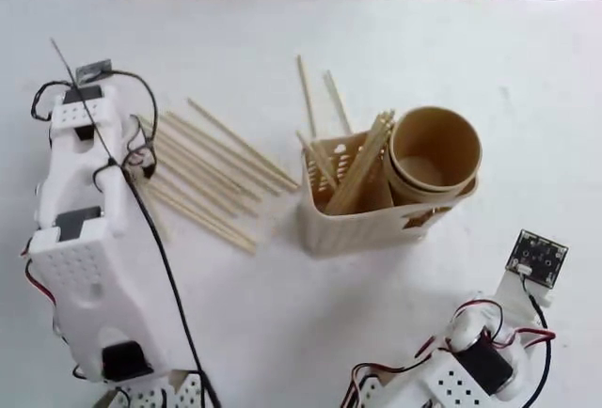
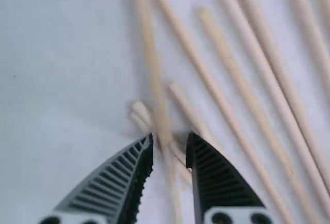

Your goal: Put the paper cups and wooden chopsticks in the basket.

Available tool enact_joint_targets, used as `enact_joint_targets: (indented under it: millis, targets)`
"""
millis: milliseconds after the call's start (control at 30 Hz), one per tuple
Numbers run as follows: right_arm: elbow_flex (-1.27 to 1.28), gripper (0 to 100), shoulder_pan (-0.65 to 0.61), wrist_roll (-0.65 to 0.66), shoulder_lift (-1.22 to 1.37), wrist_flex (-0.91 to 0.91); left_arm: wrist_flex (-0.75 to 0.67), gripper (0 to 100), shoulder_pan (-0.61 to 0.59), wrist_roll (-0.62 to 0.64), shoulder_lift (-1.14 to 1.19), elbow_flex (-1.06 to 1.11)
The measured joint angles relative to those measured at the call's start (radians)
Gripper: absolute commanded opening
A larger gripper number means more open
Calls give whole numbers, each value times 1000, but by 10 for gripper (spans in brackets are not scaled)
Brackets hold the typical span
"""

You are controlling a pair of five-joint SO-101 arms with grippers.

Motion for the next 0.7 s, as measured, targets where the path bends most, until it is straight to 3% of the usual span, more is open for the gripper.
enact_joint_targets:
  millis: [167, 333, 700]
  targets:
    - [0, 19, 0, 0, 0, 0, -44, 120, 12, 8, -28, 41]
    - [0, 19, 0, 0, 0, 0, -87, 41, 12, 64, -58, 87]
    - [0, 19, 0, 0, 0, 0, -201, 23, 60, 72, -138, 210]
